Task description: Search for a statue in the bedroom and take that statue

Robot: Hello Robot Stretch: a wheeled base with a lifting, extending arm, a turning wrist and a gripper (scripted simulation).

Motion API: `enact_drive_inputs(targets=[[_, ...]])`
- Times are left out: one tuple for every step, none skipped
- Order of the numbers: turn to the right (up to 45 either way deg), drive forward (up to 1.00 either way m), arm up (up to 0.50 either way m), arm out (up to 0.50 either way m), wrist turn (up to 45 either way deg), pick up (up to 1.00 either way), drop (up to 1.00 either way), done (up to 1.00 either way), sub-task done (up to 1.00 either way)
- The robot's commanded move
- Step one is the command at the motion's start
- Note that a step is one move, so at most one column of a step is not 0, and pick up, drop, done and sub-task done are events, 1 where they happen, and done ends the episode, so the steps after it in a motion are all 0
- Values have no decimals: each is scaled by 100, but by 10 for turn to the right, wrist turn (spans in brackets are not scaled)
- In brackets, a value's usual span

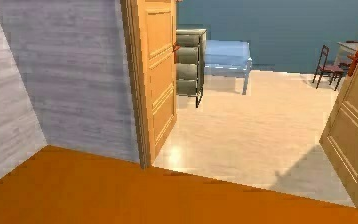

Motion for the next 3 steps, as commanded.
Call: enact_drive_inputs(targets=[[150, 0, 0, 0, 0, 0, 0, 0, 0], [0, 20, 0, 0, 0, 0, 0, 0, 0], [60, 0, 0, 0, 0, 0, 0, 0, 0]])
